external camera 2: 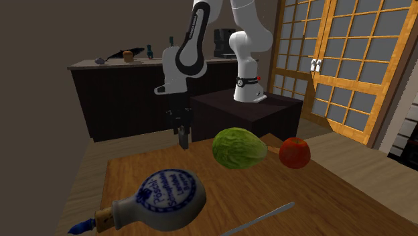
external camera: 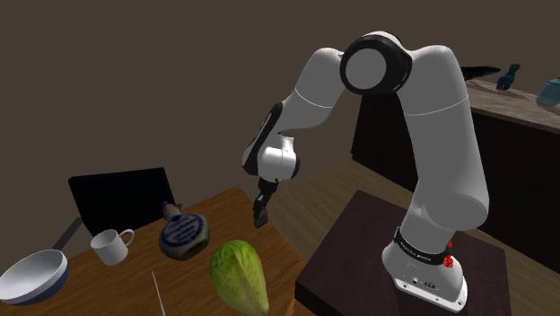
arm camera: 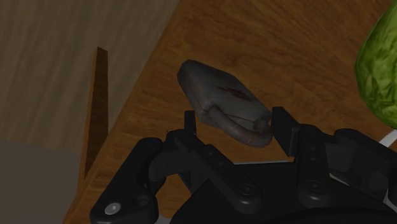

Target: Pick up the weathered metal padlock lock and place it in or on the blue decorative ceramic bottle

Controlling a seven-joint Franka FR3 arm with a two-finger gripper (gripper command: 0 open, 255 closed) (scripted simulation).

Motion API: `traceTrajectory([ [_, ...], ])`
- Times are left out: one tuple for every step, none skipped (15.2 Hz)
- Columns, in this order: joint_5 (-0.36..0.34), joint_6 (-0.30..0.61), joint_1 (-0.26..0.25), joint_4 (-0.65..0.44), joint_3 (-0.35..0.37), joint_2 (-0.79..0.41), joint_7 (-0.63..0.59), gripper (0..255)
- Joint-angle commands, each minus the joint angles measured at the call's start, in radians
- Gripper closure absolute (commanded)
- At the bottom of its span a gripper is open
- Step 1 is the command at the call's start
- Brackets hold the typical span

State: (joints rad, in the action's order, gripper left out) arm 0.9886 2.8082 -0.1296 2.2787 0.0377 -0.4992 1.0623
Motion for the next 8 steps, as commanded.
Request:
traceTrajectory([
  [-0.024, -0.015, -0.012, 0.014, -0.015, 0.031, -0.028, 255],
  [-0.037, -0.023, -0.017, 0.020, -0.022, 0.045, -0.042, 255],
  [-0.049, -0.031, -0.023, 0.026, -0.029, 0.060, -0.056, 255],
  [-0.062, -0.038, -0.028, 0.032, -0.036, 0.074, -0.069, 255],
  [-0.075, -0.046, -0.033, 0.038, -0.043, 0.088, -0.083, 255],
  [-0.088, -0.054, -0.038, 0.043, -0.050, 0.102, -0.097, 255],
  [-0.101, -0.062, -0.043, 0.048, -0.057, 0.117, -0.111, 255],
  [-0.114, -0.069, -0.048, 0.053, -0.064, 0.131, -0.124, 255],
])
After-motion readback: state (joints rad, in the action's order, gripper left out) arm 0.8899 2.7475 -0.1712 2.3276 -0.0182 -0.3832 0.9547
